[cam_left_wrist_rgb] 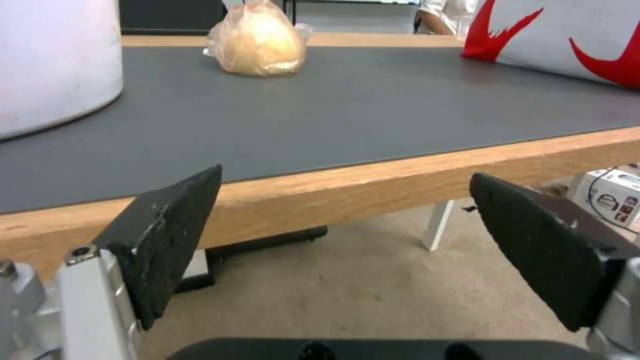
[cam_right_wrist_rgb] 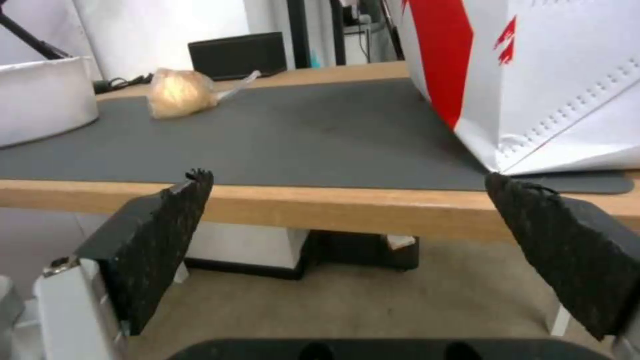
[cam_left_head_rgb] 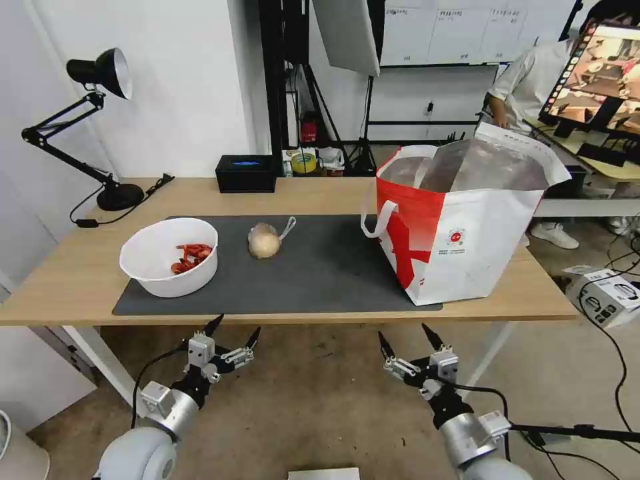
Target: Pick up the trash from the table and place it into the takeout bag.
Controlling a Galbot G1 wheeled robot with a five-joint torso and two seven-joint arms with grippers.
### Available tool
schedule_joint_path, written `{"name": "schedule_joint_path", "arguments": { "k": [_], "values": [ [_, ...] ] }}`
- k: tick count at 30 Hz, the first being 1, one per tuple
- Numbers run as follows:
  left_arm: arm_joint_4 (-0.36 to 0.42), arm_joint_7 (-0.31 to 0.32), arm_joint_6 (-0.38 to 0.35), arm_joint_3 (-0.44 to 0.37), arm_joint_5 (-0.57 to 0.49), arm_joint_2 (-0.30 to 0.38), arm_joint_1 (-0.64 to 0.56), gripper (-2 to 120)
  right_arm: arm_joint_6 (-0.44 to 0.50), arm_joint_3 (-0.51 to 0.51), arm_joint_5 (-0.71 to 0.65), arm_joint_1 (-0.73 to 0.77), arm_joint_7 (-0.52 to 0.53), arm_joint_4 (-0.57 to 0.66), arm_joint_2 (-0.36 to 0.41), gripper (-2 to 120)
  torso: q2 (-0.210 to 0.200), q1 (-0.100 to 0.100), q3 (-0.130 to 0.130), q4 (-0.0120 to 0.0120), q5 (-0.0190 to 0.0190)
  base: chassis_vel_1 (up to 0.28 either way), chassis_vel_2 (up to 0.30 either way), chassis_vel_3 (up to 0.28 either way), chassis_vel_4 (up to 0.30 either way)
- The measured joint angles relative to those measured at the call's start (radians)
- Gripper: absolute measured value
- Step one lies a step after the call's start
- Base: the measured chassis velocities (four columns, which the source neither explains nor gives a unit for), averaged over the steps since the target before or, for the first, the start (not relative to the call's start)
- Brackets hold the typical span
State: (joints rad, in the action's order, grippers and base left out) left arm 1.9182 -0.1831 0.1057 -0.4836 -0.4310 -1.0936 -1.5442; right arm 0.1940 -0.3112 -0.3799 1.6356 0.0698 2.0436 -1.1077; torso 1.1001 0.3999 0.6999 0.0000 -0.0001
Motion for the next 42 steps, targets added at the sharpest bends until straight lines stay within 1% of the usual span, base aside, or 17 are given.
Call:
{"name": "schedule_joint_path", "arguments": {
  "k": [13,19,21,22,25,26,28,29,30,31,32,35,36,39,40,41,42],
  "values": [
    [0.001,-0.002,0.006,-0.007,0.001,-0.002,-0.008,100,-0.010,0.009,0.001,-0.010,0.002,-0.003,0.002,100,0.000,0.000,0.000,0.0000,0.0001,0.000,0.000,0.000,0.000],
    [0.002,-0.002,0.007,-0.006,0.004,-0.007,-0.009,100,-0.047,0.045,-0.026,-0.072,0.004,-0.010,0.017,100,0.000,0.000,0.000,-0.0003,0.0001,0.000,0.000,0.000,0.000],
    [0.006,-0.002,0.008,-0.008,0.004,-0.008,-0.012,100,-0.085,0.085,-0.065,-0.150,0.014,-0.019,0.027,100,0.000,0.000,0.000,0.0000,0.0003,0.000,0.000,0.000,0.000],
    [0.006,-0.002,0.008,-0.008,0.004,-0.008,-0.012,100,-0.085,0.085,-0.065,-0.150,0.014,-0.019,0.027,100,0.000,0.000,0.000,0.0000,0.0003,0.000,0.000,0.000,0.000],
    [0.013,-0.003,0.011,-0.015,0.011,-0.008,-0.026,100,-0.155,0.160,-0.118,-0.303,0.025,-0.039,0.040,100,0.000,0.000,0.000,0.0003,0.0003,0.000,0.000,0.000,0.000],
    [0.013,-0.003,0.011,-0.015,0.011,-0.008,-0.026,100,-0.155,0.160,-0.118,-0.303,0.025,-0.039,0.040,100,0.000,0.000,0.000,0.0003,0.0003,0.000,0.000,0.000,0.000],
    [0.017,-0.003,0.013,-0.020,0.016,-0.012,-0.032,100,-0.199,0.218,-0.165,-0.405,0.033,-0.055,0.057,100,0.000,0.000,0.000,0.0001,0.0002,0.000,0.000,0.000,0.000],
    [0.017,-0.003,0.013,-0.020,0.016,-0.012,-0.032,100,-0.199,0.218,-0.165,-0.405,0.033,-0.055,0.057,100,0.000,0.000,0.000,0.0001,0.0002,0.000,0.000,0.000,0.000],
    [0.018,-0.002,0.013,-0.022,0.017,-0.014,-0.034,100,-0.211,0.241,-0.182,-0.441,0.035,-0.063,0.063,100,0.000,0.000,0.000,0.0000,0.0000,0.000,0.000,0.000,0.000],
    [0.021,-0.002,0.013,-0.025,0.020,-0.017,-0.037,100,-0.235,0.291,-0.212,-0.521,0.039,-0.085,0.070,100,0.000,0.000,0.000,-0.0001,-0.0001,0.000,0.000,0.000,0.000],
    [0.021,-0.002,0.013,-0.025,0.020,-0.017,-0.037,100,-0.235,0.291,-0.212,-0.521,0.039,-0.085,0.070,100,0.000,0.000,0.000,-0.0001,-0.0001,0.000,0.000,0.000,0.000],
    [0.023,-0.002,0.013,-0.033,0.021,-0.015,-0.045,100,-0.281,0.411,-0.268,-0.699,0.056,-0.158,0.058,100,0.000,0.000,0.000,0.0001,0.0000,0.000,0.000,0.000,0.000],
    [0.023,-0.002,0.013,-0.033,0.021,-0.015,-0.045,100,-0.281,0.411,-0.268,-0.699,0.056,-0.158,0.058,100,0.000,0.000,0.000,0.0001,0.0000,0.000,0.000,0.000,0.000],
    [0.014,-0.001,0.015,-0.034,0.021,-0.015,-0.045,100,-0.321,0.521,-0.347,-0.859,0.095,-0.256,0.027,100,0.000,0.000,0.000,0.0001,0.0001,0.000,0.000,0.000,0.000],
    [0.014,-0.001,0.015,-0.034,0.021,-0.015,-0.045,100,-0.321,0.521,-0.347,-0.859,0.095,-0.256,0.027,100,0.000,0.000,0.000,0.0001,0.0001,0.000,0.000,0.000,0.000],
    [0.010,-0.002,0.015,-0.034,0.020,-0.014,-0.044,100,-0.332,0.558,-0.377,-0.931,0.108,-0.303,0.008,100,0.000,0.000,0.000,-0.0001,0.0001,0.000,0.000,0.000,0.000],
    [0.007,-0.001,0.016,-0.035,0.019,-0.014,-0.042,100,-0.337,0.578,-0.392,-0.971,0.114,-0.332,-0.004,100,0.000,0.000,0.000,0.0001,-0.0003,0.000,0.000,0.000,0.000]
  ]
}}
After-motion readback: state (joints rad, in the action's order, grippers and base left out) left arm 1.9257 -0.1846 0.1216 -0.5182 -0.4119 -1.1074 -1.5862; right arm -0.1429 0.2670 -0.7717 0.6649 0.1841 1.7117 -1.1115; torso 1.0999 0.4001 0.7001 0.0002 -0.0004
